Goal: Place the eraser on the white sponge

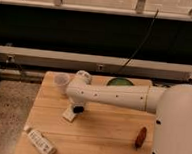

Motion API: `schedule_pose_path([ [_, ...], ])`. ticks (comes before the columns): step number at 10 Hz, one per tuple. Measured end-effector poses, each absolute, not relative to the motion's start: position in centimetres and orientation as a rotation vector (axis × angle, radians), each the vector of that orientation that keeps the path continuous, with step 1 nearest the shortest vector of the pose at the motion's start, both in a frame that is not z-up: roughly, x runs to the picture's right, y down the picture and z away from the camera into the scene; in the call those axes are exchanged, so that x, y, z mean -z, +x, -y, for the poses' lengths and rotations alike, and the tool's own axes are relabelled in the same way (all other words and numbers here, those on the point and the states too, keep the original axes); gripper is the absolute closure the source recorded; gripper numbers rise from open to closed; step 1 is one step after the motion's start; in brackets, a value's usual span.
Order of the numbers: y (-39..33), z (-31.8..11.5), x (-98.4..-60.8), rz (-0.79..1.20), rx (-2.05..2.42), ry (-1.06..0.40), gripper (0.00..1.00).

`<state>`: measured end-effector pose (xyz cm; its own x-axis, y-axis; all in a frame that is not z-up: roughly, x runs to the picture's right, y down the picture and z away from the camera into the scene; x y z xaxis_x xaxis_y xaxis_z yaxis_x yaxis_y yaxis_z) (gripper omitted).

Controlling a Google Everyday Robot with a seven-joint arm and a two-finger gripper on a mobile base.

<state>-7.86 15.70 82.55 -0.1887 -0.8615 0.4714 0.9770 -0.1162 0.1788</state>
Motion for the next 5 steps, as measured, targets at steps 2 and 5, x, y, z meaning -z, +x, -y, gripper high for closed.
schedule_pose_path([
  [2, -7.81, -15.62, -82.61, 0.524, 1.696, -0.285, 0.36],
  [5, -7.59, -15.54, -82.66, 0.524, 1.699, -0.278, 0.33],
])
